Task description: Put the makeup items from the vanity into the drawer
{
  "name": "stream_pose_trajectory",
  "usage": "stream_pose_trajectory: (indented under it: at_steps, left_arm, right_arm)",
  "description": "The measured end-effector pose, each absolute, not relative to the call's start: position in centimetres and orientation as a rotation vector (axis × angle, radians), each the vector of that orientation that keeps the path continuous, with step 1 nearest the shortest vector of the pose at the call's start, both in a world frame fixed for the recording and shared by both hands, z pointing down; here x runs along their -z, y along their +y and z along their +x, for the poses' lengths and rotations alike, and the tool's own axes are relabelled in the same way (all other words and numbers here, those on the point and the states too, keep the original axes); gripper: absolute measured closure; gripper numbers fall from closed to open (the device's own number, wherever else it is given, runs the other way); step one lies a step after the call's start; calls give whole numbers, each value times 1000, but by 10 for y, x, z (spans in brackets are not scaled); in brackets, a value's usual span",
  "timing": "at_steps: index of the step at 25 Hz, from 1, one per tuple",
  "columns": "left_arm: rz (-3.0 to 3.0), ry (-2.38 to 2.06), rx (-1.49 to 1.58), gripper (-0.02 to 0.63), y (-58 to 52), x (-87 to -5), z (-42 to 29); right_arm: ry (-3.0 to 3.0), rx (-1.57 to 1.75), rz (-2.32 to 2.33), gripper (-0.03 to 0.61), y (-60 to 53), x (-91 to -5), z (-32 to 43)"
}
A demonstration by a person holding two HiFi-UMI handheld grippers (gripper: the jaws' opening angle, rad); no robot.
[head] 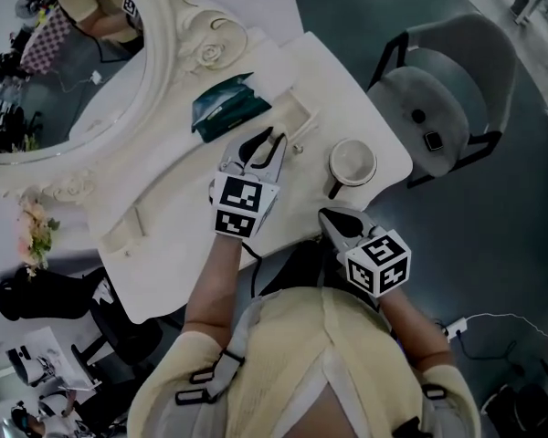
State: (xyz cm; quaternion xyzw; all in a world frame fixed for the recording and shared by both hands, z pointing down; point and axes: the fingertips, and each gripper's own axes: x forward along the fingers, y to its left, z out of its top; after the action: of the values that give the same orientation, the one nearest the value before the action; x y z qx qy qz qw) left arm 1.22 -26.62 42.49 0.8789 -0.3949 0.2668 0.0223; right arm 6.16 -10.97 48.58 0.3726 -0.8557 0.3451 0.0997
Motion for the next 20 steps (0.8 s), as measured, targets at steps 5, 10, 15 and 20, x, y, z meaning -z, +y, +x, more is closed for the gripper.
stream_pose_trajectory:
  at_steps: [5, 10, 15, 20]
  left_arm:
    - [2709, -1229, -853, 520, -282, -436, 8]
    - [2706, -1175, -897, 505, -288, -450, 13]
    - [2709, -1157, -870, 472, -291, -456, 16]
    - [2716, -1127, -809, 451, -288, -453, 18]
  right_arm:
    - [-2495, -1033, 1155, 578, -112, -487, 64]
    - [-2467, -1047, 1197, 577, -111, -489, 63]
    - [-2451, -1060, 1222, 578, -108, -491, 59]
    - [-2437, -1063, 1237, 578, -105, -491, 58]
